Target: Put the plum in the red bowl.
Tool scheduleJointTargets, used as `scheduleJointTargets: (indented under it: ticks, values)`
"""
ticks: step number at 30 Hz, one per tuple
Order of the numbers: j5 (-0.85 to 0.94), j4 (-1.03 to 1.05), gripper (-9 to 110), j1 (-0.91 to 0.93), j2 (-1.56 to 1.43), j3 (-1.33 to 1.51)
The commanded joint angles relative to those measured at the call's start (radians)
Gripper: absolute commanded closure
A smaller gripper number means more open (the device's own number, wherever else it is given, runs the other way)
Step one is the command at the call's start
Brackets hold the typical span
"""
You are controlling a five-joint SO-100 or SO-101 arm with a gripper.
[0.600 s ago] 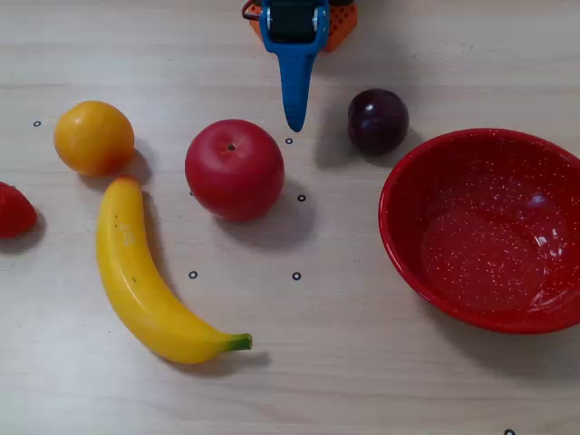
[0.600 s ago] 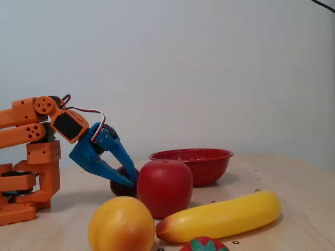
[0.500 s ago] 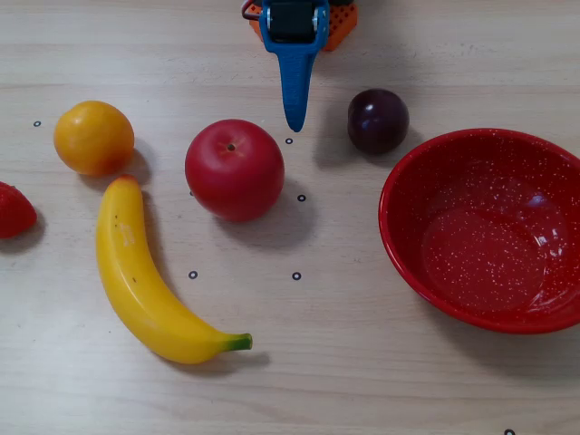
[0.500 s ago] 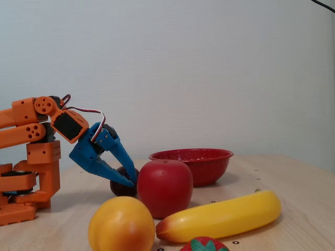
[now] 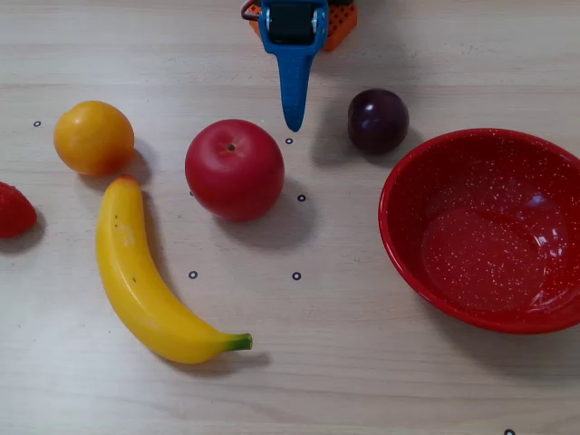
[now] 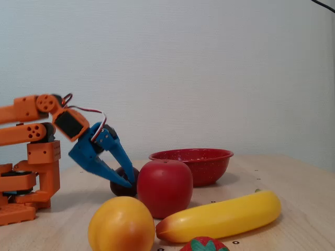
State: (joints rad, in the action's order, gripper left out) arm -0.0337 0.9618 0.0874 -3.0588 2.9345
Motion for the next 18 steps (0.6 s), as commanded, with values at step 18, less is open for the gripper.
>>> scheduleJointTargets:
  ticks: [18]
  values:
    - [0.359, 0.336, 96, 0.316, 0.716, -0.834]
